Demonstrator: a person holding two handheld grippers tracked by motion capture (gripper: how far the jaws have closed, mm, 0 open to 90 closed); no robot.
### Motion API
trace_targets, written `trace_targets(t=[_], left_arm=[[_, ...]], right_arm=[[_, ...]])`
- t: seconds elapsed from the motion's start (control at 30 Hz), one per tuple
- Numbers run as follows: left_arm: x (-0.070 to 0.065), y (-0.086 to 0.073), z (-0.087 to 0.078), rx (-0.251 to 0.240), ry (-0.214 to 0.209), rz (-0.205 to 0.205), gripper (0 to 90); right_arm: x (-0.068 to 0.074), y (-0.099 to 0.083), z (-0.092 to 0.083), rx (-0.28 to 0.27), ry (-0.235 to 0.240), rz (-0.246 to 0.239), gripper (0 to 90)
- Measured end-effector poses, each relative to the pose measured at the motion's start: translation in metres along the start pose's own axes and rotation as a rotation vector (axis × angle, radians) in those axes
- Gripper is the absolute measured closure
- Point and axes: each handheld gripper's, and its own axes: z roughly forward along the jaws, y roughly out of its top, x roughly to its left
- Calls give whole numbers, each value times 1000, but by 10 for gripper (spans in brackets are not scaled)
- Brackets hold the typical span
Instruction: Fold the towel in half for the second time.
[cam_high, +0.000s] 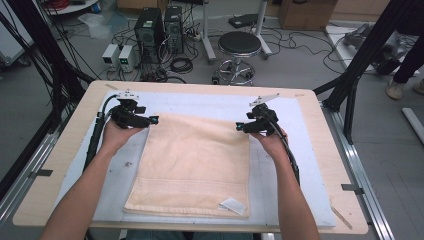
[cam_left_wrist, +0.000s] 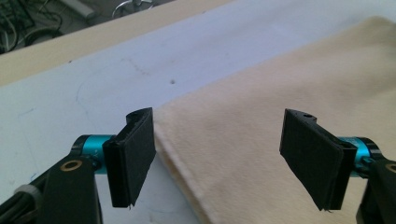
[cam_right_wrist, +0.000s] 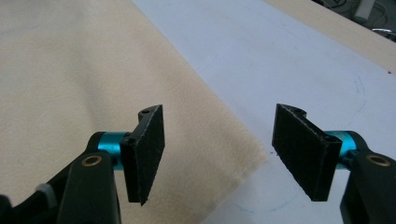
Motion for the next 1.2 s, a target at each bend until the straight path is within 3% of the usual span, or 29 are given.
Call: trace_targets(t=[0.23, 0.37, 0.47, 0.6, 0.67, 0.7, 0.77, 0.8, 0.83, 0.97, 1.03, 1.2], left_arm=[[12, -11, 25, -9, 36, -78, 332], [18, -19, 38, 31, 45, -138, 346], [17, -24, 47, 78, 51, -142, 386], [17, -25, 50, 77, 73, -170, 425], [16, -26, 48, 78, 55, -171, 487], [16, -26, 49, 79, 31, -168, 566], [13, -26, 50, 80, 22, -159, 653], [14, -26, 50, 78, -9, -171, 739], [13, -26, 50, 79, -7, -180, 777], [12, -23, 43, 80, -11, -139, 812], [13, -21, 37, 63, -21, -125, 820], [12, -16, 21, 16, -39, -95, 822]], right_arm=[[-16, -11, 13, 43, -19, 81, 370], [-21, -16, 19, 70, -22, 113, 390], [-23, -19, 27, 97, -15, 127, 397], [-23, -23, 35, 122, 1, 148, 411], [-24, -24, 34, 116, 11, 174, 452], [-24, -23, 34, 118, 16, 159, 502], [-21, -22, 35, 126, 38, 147, 595], [-20, -21, 35, 128, 52, 148, 672], [-20, -20, 36, 129, 78, 154, 736], [-14, -16, 33, 130, 97, 130, 813], [-14, -15, 30, 120, 104, 108, 819], [-12, -10, 16, 61, 123, 108, 822]])
